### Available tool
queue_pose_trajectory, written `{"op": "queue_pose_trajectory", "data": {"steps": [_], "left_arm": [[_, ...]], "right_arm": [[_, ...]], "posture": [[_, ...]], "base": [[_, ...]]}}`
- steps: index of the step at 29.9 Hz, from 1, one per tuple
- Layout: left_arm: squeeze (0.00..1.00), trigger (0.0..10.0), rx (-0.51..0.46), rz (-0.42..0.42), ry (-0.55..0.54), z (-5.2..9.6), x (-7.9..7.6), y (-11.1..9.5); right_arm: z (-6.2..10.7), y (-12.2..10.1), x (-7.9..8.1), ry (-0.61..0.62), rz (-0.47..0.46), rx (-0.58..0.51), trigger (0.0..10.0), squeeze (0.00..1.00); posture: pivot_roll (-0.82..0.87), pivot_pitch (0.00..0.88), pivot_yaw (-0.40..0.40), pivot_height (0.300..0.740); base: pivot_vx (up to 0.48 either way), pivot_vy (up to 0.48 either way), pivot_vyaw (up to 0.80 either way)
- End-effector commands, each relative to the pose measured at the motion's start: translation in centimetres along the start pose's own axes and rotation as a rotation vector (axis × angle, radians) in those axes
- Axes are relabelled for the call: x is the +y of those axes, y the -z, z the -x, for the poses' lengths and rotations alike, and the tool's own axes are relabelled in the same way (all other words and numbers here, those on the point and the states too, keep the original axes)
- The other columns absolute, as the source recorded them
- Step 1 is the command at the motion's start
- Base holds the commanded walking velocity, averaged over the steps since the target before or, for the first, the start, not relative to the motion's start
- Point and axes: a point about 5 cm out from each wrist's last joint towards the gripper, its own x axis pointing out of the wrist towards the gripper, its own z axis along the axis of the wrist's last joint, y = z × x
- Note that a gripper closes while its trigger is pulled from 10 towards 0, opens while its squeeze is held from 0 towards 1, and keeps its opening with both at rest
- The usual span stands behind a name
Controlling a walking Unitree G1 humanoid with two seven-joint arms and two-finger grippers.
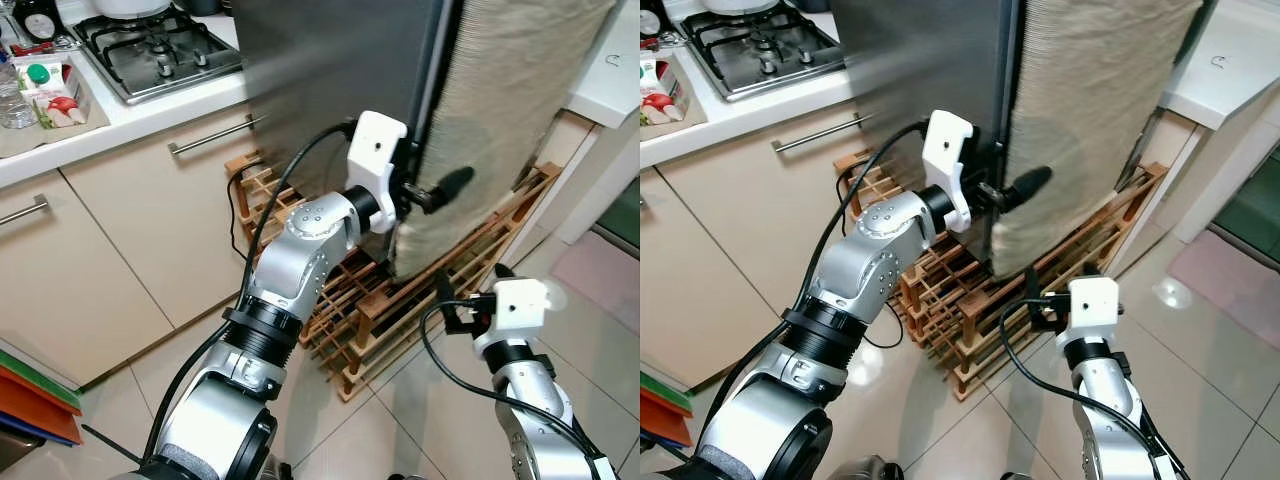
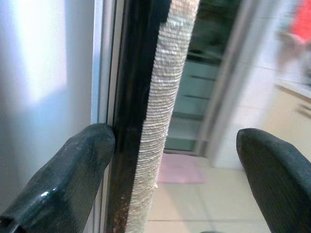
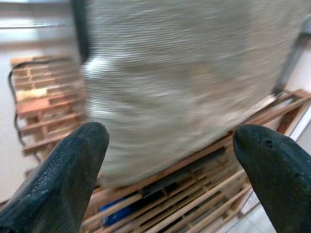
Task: Restocking fridge
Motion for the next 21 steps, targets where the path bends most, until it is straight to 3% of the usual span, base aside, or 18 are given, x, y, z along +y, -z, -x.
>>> {"op": "queue_pose_trajectory", "data": {"steps": [1,5,10,14,21], "left_arm": [[0.00,10.0,-0.134,0.064,0.237,-4.0,-6.7,-2.9],[0.00,10.0,-0.177,0.115,0.339,-3.7,-7.7,-4.2],[0.00,10.0,-0.188,0.113,0.358,-3.3,-7.5,-4.8],[0.00,10.0,-0.192,0.021,0.277,-1.8,-5.9,-4.9],[0.00,10.0,-0.159,0.023,0.156,0.3,-3.8,-3.8]], "right_arm": [[0.6,1.3,-0.2,-0.005,0.002,0.069,10.0,0.00],[1.2,2.7,-0.5,-0.008,0.010,0.118,10.0,0.00],[1.0,2.7,-0.4,-0.036,0.031,0.115,10.0,0.00],[0.1,2.6,0.1,-0.073,0.030,0.095,10.0,0.00],[-0.9,1.7,1.3,-0.158,-0.009,0.053,10.0,0.00]], "posture": [[-0.08,0.033,0.040,0.740],[-0.08,0.031,0.042,0.740],[-0.08,0.030,0.041,0.740],[-0.07,0.033,0.039,0.740],[-0.05,0.034,0.043,0.740]], "base": [[0.000,0.000,0.00],[0.000,0.000,0.00],[0.000,0.000,0.00],[0.000,0.000,0.00],[0.000,0.000,0.00]]}}
